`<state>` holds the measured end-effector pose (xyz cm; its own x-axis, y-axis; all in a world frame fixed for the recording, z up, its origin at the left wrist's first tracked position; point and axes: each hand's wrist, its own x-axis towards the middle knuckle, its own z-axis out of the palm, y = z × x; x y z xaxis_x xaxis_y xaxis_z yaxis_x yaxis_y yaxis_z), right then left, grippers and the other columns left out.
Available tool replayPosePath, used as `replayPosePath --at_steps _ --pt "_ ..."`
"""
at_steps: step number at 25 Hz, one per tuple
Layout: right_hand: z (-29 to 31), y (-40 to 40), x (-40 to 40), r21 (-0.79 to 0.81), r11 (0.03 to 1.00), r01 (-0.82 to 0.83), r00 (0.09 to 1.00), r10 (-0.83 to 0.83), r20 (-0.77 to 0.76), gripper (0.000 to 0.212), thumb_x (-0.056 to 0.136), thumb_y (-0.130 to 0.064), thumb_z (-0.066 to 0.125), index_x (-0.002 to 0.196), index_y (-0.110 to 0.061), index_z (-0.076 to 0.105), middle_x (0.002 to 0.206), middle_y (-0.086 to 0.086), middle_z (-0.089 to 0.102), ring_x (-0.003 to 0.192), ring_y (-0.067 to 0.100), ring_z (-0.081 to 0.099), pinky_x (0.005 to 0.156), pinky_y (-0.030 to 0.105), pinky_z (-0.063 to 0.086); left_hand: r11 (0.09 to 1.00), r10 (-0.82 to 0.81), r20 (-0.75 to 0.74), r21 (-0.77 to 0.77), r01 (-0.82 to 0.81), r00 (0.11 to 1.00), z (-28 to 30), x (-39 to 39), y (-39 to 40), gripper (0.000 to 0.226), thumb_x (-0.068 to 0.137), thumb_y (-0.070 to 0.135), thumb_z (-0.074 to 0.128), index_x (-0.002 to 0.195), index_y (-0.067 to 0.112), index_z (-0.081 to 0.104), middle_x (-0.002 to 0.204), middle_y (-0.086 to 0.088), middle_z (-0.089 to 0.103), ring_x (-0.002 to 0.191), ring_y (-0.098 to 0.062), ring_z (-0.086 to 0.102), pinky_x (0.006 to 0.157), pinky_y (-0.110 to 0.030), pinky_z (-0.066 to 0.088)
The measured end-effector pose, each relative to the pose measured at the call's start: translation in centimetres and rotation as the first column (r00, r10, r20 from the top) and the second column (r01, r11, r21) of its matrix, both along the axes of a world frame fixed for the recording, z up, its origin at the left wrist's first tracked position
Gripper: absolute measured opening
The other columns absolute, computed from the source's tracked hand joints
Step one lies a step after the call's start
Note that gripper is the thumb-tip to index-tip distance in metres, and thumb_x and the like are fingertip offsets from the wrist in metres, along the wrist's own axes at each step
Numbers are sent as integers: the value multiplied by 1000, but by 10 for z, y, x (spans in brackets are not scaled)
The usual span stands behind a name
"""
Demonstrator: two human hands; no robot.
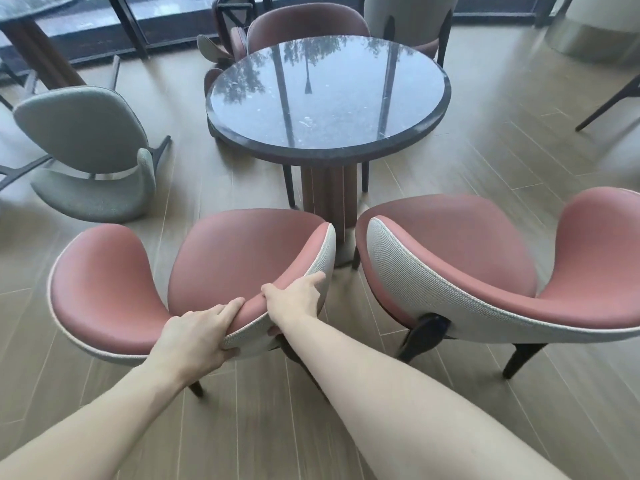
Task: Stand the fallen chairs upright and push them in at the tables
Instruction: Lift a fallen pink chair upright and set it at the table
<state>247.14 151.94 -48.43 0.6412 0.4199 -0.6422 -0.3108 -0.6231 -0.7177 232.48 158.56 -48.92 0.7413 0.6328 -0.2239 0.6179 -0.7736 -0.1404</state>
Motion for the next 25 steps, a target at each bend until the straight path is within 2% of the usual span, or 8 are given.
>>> replayPosePath --at_steps 3,8,12,15,21,23,25 --pt "2 4 6 -17 1000 -19 1000 19 -12 81 84 -19 67 143 -4 14 122 27 56 98 43 68 86 46 57 1000 -13 8 -14 13 1000 5 2 4 79 83 63 62 148 45 21 130 26 57 107 -18 65 68 -30 40" --pt "8 12 14 -75 997 -30 1000 30 -9 78 85 -12 67 142 0 15 128 26 54 110 39 63 81 36 52 1000 7 13 -26 -7 1000 11 7 6 76 84 59 64 147 46 23 127 23 60 106 -19 64 68 -30 40" --pt "13 16 21 -98 995 -26 1000 24 -20 73 85 -9 66 139 0 17 130 26 52 111 40 61 78 40 55 999 13 16 -34 -13 1000 15 12 4 75 83 57 65 146 45 26 126 20 61 106 -21 64 70 -31 41" --pt "14 15 22 -131 991 -29 1000 28 -11 74 84 -8 67 139 0 18 131 25 52 113 40 60 88 45 55 999 19 39 -37 -18 999 15 13 2 74 84 56 64 147 45 27 126 20 61 105 -21 64 69 -31 39" --pt "3 3 21 -127 990 -54 998 56 13 70 84 -11 69 134 -1 21 131 23 50 110 41 62 89 48 56 1000 17 31 -21 -16 999 5 12 -15 76 84 58 63 148 45 26 128 21 61 104 -23 64 70 -32 41" --pt "2 0 20 -116 992 -48 999 50 20 74 83 -13 72 134 -1 21 130 24 52 106 42 64 86 49 57 999 27 35 -24 -26 999 4 11 -17 77 83 58 64 149 44 26 128 21 61 105 -23 65 69 -33 41" --pt "1 -1 20 -97 993 -59 998 61 15 87 80 -20 77 140 1 17 130 25 53 104 41 66 83 50 58 999 37 25 -19 -36 999 5 10 -18 77 83 58 65 148 43 27 126 20 60 107 -20 64 67 -31 39"
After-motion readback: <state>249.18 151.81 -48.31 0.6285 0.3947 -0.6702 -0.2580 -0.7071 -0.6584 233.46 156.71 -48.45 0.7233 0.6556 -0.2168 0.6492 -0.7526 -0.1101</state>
